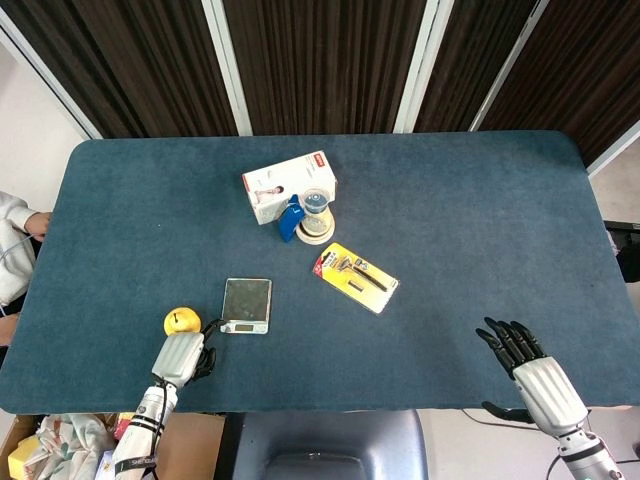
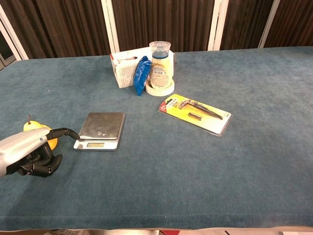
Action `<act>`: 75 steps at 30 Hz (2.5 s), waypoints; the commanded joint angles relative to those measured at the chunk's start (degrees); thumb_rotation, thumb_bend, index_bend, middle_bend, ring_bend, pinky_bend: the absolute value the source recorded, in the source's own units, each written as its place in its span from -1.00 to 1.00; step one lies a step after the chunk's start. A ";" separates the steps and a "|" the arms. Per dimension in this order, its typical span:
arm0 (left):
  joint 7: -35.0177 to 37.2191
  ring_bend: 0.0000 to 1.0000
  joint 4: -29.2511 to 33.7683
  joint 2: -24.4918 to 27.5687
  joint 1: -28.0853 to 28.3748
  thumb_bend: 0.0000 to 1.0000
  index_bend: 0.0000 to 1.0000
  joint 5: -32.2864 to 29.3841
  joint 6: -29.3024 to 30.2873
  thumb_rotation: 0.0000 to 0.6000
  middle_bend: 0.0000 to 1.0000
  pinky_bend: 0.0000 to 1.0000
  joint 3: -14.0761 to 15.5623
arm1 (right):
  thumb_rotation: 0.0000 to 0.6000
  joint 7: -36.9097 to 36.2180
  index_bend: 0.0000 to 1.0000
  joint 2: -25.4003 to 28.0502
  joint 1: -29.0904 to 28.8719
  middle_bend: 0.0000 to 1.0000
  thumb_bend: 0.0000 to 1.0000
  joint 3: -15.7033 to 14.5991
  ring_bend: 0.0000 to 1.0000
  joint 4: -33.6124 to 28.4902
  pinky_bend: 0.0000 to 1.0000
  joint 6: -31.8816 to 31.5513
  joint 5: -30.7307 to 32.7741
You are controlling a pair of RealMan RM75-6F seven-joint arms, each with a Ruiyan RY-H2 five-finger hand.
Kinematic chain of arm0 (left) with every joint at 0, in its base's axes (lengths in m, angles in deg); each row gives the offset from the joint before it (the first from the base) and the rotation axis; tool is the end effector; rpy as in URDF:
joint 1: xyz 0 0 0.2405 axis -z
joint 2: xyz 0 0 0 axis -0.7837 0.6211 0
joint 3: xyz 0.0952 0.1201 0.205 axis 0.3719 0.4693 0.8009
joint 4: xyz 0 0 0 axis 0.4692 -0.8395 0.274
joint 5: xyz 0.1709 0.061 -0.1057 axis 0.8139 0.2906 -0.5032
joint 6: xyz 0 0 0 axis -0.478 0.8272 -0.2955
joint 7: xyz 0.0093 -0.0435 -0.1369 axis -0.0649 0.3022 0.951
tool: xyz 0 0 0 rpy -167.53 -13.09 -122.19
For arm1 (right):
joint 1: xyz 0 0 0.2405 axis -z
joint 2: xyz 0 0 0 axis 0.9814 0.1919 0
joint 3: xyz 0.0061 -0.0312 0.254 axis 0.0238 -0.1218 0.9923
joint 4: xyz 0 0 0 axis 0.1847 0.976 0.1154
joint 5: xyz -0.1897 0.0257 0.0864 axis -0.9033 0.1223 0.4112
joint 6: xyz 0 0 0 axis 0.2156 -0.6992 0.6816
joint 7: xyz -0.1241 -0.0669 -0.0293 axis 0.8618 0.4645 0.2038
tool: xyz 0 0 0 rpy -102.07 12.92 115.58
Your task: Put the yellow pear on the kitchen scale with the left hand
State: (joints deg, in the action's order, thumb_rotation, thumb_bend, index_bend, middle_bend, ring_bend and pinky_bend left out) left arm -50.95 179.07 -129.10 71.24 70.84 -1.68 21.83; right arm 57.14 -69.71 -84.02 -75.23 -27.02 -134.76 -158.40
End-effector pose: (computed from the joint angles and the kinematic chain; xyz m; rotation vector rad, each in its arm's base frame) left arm -0.2192 0.2317 -0.0372 -1.6802 -1.2509 -0.8374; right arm -0.2785 -0.1377 0.1256 1.7173 -0.9716 0.9821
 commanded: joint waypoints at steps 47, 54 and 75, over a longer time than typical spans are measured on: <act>-2.04 1.00 -1.51 -1.08 3.61 0.23 -0.50 -6.35 -1.10 1.00 1.00 1.00 1.93 | 1.00 0.68 -1.00 0.24 -0.10 -1.00 -0.68 0.16 -1.00 -0.37 -1.00 0.69 0.72; -0.61 1.00 0.13 -0.81 3.40 0.23 -0.54 -2.96 1.73 1.00 1.00 1.00 1.92 | 1.00 0.69 -1.00 0.24 -0.14 -1.00 -0.68 0.15 -1.00 -0.40 -1.00 0.78 0.71; 9.11 -0.49 3.39 8.20 -5.85 -0.16 -0.93 19.95 27.38 1.00 -0.46 -0.06 3.09 | 1.00 2.39 -1.00 -0.35 -0.01 -1.00 -0.68 -0.27 -1.00 -0.77 -1.00 1.19 0.08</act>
State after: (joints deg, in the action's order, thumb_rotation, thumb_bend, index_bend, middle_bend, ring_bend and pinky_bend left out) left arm -42.28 183.70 -121.71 66.80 88.92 23.71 24.48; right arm 59.31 -69.92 -84.00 -75.47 -27.71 -133.74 -158.30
